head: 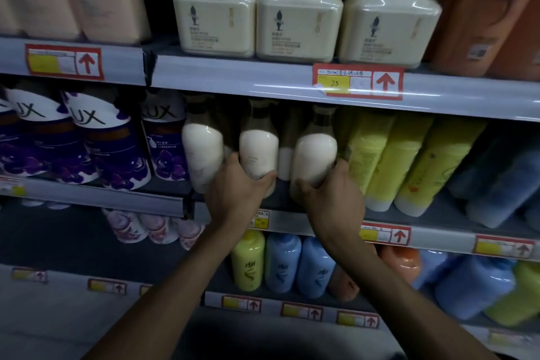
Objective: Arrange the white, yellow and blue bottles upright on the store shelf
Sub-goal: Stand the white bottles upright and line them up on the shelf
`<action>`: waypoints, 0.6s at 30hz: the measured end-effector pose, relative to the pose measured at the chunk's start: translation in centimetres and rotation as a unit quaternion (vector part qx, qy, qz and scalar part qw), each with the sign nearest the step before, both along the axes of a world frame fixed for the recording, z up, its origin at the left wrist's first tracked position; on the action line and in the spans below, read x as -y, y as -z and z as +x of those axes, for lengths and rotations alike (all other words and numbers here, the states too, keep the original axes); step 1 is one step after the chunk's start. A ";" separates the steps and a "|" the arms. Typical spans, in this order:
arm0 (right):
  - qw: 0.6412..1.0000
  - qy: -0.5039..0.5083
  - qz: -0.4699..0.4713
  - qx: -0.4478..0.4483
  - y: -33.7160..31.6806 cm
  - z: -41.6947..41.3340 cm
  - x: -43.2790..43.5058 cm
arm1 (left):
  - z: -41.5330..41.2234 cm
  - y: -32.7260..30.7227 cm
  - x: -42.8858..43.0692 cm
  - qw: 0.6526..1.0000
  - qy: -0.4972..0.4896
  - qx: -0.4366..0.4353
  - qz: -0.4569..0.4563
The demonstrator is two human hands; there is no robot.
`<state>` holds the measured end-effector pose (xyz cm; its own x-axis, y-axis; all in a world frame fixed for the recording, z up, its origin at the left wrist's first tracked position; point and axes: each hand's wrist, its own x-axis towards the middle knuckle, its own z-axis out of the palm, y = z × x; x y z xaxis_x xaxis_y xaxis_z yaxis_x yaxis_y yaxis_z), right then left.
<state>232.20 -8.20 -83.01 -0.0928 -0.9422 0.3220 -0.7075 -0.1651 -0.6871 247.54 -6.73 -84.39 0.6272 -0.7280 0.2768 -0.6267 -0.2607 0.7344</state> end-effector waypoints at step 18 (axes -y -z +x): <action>0.962 -0.265 0.026 0.058 -0.3 -0.7 -4.2 | 0.9 -1.0 -6.9 0.974 0.143 -0.163 -0.065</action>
